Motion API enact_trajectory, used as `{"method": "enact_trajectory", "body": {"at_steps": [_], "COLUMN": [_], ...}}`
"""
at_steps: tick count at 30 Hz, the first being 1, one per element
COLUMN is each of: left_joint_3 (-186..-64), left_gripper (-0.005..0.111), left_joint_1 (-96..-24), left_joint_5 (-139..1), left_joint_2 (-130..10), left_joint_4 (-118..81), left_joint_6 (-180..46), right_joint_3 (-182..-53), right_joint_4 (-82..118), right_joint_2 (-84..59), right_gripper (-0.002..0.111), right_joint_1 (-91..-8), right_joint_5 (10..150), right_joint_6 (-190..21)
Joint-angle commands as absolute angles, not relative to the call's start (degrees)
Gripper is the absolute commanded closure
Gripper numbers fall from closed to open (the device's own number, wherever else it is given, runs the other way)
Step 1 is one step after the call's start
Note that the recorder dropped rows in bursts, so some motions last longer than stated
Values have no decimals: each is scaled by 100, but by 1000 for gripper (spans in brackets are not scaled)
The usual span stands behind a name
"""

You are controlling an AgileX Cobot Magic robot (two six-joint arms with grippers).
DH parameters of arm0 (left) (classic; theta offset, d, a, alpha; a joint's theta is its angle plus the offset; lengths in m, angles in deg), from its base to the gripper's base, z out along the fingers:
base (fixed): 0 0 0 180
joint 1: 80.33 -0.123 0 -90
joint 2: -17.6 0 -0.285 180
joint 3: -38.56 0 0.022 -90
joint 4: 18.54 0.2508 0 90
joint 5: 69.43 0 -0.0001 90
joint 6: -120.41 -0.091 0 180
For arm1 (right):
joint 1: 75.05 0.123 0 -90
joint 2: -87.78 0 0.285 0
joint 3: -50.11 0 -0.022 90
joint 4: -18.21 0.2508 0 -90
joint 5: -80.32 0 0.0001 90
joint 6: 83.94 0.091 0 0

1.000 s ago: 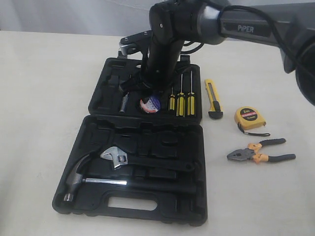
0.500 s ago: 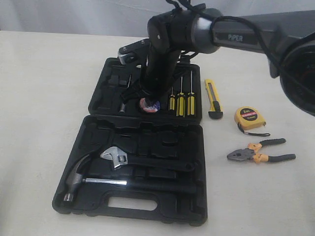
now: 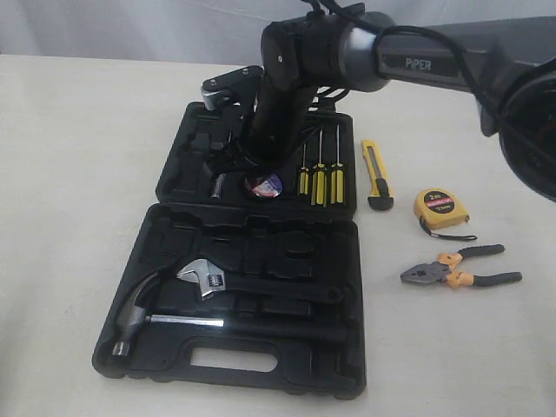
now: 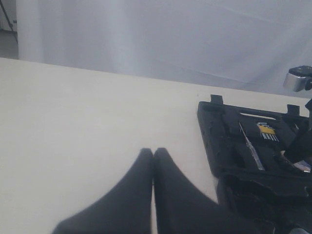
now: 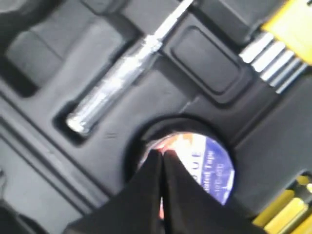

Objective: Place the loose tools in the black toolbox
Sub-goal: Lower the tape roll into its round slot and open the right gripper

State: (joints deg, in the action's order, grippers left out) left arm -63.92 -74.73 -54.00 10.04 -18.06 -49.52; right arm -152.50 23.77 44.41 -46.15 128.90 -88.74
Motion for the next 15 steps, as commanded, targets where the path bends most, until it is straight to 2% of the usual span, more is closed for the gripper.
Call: {"method": "enact_trajectory", "body": {"at_steps": [1, 15], "left_joint_3": [-6423, -6423], "left_gripper": [107, 107], "left_joint_1": [-7440, -7440], "left_joint_5": [-5382, -5382], "left_joint_2": [981, 981], "left_joint_4": [-1854, -1854], "left_joint_6": [-4954, -4954], "right_joint_3": [-15252, -15252], "right_joint_4": [2538, 2500], "right_joint_2": [4432, 4404], "right_gripper": [109, 109], "right_joint_1": [-4620, -4631], "right_joint_5": [12971, 12898], "right_joint_6": [-8995, -9008]}}
